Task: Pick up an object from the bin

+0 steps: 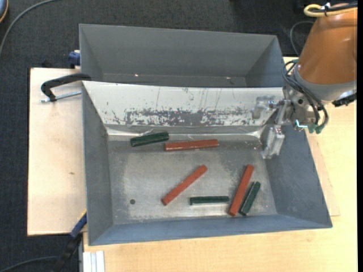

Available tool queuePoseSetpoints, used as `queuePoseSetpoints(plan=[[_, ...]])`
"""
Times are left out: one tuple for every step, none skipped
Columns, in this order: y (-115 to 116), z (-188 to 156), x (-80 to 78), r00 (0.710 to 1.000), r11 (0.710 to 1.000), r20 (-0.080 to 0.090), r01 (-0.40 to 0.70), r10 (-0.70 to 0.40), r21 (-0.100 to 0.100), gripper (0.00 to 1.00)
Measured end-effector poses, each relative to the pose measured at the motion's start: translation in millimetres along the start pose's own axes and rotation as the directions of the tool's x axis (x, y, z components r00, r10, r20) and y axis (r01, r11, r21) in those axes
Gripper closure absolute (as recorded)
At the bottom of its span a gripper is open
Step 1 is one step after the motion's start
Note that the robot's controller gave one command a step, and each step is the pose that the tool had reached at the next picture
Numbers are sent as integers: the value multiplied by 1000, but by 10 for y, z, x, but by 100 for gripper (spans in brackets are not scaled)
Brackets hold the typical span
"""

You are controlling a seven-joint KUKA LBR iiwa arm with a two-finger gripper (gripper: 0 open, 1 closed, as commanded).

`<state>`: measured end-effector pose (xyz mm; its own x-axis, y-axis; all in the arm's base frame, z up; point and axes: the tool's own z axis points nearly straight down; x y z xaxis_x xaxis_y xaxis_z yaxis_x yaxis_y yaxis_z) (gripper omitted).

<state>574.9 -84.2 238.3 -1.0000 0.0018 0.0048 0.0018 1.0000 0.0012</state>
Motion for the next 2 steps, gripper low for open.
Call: queuePoseSetpoints(plan=[[135, -1228, -2, 978, 978, 19, 209, -209, 6, 0], [365, 293, 27, 970, 970, 0, 243, -243, -2, 0]])
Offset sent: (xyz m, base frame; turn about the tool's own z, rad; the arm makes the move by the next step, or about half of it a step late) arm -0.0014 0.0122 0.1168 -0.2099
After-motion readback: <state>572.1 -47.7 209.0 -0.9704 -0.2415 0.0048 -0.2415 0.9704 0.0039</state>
